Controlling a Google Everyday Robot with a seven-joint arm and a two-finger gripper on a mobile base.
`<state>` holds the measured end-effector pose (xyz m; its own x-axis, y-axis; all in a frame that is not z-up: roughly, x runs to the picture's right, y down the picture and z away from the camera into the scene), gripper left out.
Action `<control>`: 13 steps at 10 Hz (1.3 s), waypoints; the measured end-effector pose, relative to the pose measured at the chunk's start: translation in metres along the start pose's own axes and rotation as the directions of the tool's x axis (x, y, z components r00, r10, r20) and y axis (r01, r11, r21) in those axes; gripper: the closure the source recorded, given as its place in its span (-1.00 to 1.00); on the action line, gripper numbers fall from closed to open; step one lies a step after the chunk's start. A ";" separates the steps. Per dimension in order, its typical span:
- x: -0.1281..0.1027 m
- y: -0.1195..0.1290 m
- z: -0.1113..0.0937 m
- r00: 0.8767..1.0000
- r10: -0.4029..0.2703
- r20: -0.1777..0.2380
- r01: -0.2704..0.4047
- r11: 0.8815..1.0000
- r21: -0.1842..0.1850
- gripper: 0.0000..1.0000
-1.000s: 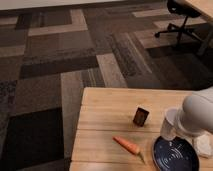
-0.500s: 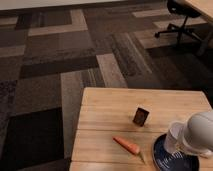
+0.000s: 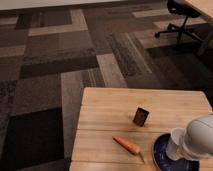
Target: Place the ceramic cup in the ceramic bowl
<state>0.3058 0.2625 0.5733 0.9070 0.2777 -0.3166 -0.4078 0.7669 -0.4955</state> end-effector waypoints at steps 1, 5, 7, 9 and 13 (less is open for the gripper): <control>0.001 0.001 0.002 1.000 -0.001 -0.006 0.001 1.000 -0.005 1.00; -0.001 0.005 0.006 1.000 -0.008 -0.014 0.008 1.000 -0.020 1.00; -0.002 0.005 0.010 1.000 -0.014 -0.013 0.014 1.000 -0.028 1.00; -0.004 0.005 0.012 1.000 -0.027 -0.012 0.026 0.999 -0.032 1.00; -0.002 0.002 0.016 0.999 -0.040 -0.027 0.040 0.999 -0.025 1.00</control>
<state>0.3043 0.2726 0.5857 0.9195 0.2305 -0.3183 -0.3739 0.7628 -0.5276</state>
